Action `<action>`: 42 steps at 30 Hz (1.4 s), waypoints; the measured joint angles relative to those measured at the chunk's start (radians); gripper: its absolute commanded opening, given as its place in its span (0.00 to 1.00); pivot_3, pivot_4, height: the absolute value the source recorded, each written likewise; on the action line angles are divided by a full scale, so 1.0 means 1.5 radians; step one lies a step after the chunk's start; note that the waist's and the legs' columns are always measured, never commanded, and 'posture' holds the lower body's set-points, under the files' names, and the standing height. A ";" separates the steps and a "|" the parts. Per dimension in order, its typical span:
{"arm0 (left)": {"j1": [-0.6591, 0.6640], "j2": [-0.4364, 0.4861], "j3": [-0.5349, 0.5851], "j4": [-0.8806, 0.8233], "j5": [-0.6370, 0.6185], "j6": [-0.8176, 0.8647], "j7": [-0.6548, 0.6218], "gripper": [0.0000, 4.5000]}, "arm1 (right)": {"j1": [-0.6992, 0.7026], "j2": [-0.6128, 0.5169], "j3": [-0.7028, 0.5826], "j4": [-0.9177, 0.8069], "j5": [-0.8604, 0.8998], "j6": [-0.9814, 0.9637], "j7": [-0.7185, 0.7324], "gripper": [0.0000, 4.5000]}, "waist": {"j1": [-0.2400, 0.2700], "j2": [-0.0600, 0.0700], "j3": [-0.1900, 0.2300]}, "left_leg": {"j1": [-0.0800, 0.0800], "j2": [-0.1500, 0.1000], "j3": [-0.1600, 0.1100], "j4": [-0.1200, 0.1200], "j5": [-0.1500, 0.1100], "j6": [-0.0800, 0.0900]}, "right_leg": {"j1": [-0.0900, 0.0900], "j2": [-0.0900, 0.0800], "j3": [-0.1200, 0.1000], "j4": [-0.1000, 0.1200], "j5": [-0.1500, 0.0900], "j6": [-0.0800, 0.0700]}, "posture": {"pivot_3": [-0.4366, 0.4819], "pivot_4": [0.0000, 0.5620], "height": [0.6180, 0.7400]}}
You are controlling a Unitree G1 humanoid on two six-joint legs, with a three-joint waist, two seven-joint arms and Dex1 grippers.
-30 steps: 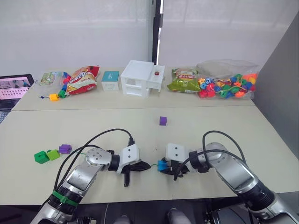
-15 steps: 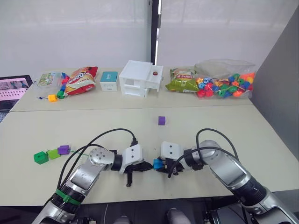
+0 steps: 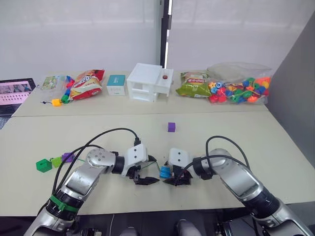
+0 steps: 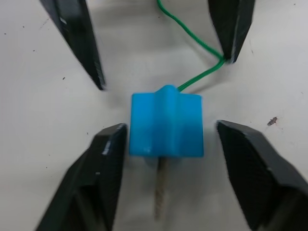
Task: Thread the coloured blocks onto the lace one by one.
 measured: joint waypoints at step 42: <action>-0.005 0.043 0.036 0.003 -0.102 0.075 -0.041 0.96 | 0.053 -0.042 -0.028 -0.081 0.027 0.063 -0.083 1.00 | -0.001 0.000 0.000 | 0.000 0.000 0.000 0.000 0.000 0.000 | 0.000 0.000 0.000 -0.001 0.000 0.000 | 0.48 0.27 1.00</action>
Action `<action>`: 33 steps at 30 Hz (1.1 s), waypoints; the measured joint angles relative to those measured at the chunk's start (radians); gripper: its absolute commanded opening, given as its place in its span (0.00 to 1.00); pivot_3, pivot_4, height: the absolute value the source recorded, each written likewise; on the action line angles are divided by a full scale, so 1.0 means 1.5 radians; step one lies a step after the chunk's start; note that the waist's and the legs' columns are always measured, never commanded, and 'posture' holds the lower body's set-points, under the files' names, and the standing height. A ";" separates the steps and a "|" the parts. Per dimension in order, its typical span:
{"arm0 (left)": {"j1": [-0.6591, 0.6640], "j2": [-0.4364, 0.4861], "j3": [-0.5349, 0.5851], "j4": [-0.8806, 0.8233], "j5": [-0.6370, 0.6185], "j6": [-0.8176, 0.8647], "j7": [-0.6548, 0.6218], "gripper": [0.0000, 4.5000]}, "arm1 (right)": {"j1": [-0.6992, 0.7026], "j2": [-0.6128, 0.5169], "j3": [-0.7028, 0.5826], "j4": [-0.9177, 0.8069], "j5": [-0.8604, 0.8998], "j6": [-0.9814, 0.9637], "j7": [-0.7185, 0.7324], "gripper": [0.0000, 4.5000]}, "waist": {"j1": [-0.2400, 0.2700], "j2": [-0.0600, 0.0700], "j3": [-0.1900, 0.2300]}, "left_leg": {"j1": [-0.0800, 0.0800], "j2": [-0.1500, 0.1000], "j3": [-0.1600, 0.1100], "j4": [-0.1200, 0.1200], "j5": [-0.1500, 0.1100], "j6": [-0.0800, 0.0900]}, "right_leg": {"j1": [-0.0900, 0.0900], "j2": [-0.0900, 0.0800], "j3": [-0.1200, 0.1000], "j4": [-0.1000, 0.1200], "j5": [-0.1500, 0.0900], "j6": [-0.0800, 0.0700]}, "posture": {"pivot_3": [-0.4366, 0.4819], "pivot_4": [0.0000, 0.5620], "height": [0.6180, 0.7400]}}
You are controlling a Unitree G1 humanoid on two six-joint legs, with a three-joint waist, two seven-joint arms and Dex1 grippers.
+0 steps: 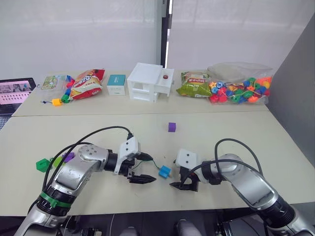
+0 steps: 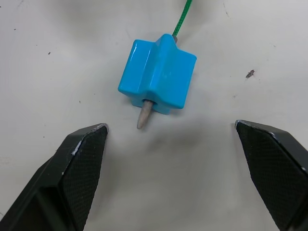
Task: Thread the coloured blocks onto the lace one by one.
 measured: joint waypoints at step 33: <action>0.007 -0.017 -0.047 0.067 0.052 -0.085 -0.022 0.96 | -0.002 -0.004 -0.036 -0.011 0.044 0.046 -0.040 1.00 | 0.001 0.000 0.000 | 0.000 0.000 0.000 0.000 0.000 0.000 | 0.000 0.000 0.000 0.000 0.000 0.000 | 0.48 0.27 1.00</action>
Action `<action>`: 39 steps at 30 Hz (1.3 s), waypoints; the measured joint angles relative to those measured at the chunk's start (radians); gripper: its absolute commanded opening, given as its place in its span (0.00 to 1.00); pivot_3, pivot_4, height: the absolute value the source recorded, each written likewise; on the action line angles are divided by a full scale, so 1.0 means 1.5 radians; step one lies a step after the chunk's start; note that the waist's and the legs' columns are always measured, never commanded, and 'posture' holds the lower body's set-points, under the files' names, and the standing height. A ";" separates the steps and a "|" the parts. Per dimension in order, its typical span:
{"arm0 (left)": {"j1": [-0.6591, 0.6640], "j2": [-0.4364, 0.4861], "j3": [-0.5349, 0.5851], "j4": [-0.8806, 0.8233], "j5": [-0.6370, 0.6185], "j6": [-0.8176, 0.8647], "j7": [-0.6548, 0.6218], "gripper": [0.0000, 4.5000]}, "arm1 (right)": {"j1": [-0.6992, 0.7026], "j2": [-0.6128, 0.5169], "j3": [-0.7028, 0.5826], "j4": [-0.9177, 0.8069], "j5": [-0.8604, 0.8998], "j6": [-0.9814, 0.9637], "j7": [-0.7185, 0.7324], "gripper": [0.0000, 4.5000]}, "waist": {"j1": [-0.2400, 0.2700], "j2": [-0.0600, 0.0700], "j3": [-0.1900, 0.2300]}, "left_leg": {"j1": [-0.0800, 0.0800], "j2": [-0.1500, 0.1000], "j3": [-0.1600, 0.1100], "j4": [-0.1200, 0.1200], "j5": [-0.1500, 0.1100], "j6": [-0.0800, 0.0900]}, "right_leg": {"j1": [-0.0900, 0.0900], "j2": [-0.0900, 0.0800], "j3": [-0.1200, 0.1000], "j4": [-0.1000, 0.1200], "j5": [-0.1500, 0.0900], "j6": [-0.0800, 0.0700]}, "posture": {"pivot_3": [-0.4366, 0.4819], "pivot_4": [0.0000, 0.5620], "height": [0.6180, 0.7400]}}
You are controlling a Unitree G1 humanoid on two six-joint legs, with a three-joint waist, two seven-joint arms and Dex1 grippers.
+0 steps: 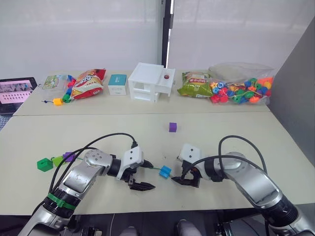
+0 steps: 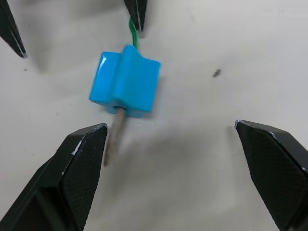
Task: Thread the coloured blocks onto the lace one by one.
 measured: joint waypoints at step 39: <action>-0.009 -0.034 0.043 0.014 -0.021 -0.024 0.022 0.96 | 0.007 0.017 0.013 -0.012 0.026 0.003 -0.020 1.00 | 0.000 0.000 0.000 | 0.000 0.000 0.000 0.000 0.000 0.000 | 0.000 0.000 0.000 0.000 0.000 0.000 | 0.48 0.27 1.00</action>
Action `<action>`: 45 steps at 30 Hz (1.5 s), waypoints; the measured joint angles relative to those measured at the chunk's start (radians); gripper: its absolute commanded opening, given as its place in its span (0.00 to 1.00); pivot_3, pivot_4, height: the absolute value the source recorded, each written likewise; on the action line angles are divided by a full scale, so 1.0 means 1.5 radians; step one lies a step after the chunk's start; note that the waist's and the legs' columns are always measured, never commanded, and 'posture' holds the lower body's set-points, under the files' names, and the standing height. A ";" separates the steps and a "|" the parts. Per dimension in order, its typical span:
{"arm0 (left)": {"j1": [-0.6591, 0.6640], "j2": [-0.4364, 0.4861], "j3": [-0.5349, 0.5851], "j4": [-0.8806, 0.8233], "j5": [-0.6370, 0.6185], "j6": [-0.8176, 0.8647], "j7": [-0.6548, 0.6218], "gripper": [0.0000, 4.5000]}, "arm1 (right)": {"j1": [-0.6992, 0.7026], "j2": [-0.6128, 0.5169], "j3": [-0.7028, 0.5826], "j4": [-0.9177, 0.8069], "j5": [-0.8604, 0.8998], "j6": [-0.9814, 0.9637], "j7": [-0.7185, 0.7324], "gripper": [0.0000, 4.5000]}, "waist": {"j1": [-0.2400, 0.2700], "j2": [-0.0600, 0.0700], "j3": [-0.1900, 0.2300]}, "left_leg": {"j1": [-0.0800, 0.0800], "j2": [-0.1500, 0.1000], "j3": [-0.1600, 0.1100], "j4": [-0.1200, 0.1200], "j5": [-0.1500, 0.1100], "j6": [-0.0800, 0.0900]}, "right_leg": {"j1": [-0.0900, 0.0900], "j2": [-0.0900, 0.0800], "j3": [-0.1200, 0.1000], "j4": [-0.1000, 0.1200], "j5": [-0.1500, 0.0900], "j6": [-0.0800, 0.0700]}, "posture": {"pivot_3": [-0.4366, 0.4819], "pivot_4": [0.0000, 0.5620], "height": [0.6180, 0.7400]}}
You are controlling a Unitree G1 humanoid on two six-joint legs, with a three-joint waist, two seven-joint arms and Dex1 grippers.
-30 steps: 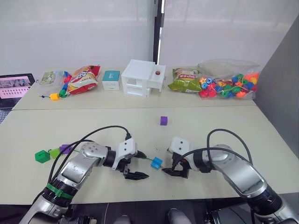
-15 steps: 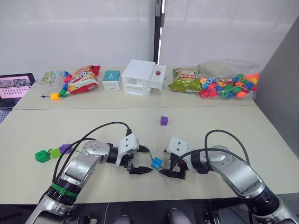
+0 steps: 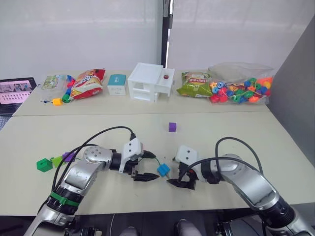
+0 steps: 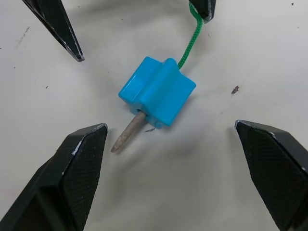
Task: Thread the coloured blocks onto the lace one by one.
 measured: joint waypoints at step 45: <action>0.033 0.006 -0.009 -0.009 0.009 -0.003 -0.003 0.96 | 0.033 0.108 0.009 -0.121 0.026 0.179 -0.192 1.00 | 0.000 0.000 0.000 | 0.000 0.000 0.000 0.000 0.000 0.000 | 0.000 0.000 0.000 0.000 0.000 0.000 | 0.48 0.27 1.00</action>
